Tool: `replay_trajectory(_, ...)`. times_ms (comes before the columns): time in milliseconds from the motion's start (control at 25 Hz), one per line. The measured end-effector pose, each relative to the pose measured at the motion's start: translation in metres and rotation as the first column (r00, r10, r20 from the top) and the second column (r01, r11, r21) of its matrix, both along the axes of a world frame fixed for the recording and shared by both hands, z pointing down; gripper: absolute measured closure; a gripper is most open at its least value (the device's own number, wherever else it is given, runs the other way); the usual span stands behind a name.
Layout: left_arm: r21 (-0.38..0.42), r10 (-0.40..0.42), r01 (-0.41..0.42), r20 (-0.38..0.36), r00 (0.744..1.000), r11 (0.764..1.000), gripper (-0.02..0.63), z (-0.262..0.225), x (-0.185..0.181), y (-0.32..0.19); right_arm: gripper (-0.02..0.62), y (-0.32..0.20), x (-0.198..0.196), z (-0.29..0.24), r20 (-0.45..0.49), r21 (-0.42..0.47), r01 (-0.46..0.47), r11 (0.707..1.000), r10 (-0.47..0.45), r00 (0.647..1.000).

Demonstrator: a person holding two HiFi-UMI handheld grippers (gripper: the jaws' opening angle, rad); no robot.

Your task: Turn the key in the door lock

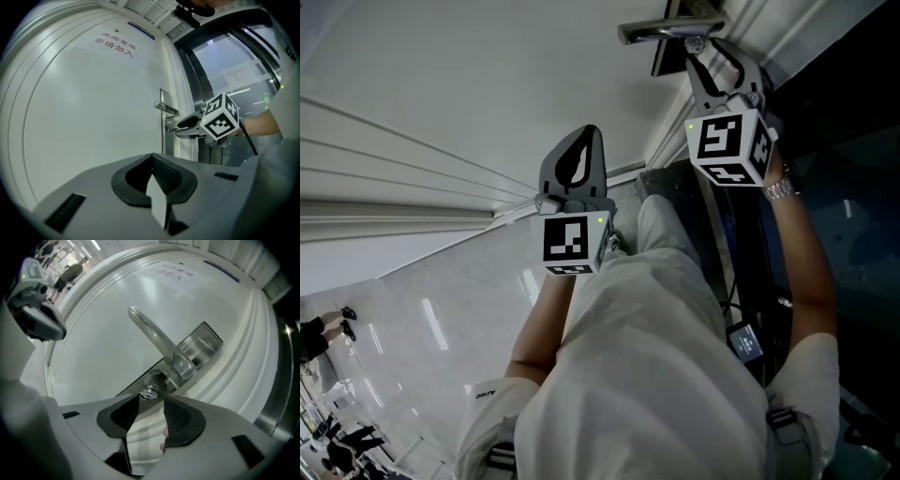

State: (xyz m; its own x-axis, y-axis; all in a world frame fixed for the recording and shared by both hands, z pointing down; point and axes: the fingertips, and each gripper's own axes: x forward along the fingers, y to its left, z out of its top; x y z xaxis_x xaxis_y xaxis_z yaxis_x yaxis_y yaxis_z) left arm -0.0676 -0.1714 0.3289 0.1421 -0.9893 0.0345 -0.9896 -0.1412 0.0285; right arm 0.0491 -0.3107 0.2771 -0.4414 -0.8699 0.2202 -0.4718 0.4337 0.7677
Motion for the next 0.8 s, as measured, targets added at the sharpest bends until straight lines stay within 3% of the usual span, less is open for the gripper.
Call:
replay_trajectory(120,0.000,0.003,-0.003,0.001,1.000,1.000,0.598,0.001,0.002,-0.002,0.439,-0.001,-0.004,0.002,-0.156,0.092,0.027,0.995,-0.013,0.988)
replay_trajectory(320,0.001,0.009,-0.009,0.001,1.000,1.000,0.598,0.000,0.004,-0.004,0.439,-0.003,-0.012,0.007,-0.356,0.194,0.084,0.977,-0.010,0.934)
replay_trajectory(520,-0.001,0.009,-0.009,0.000,1.000,1.000,0.598,0.000,0.006,-0.007,0.442,-0.006,-0.014,0.017,-0.490,0.220,0.119,0.968,0.004,0.872)
replay_trajectory(800,0.001,0.030,-0.030,0.000,1.000,1.000,0.598,-0.002,0.016,-0.013,0.518,-0.007,-0.017,0.018,-0.631,0.359,0.189,0.914,0.089,0.771)
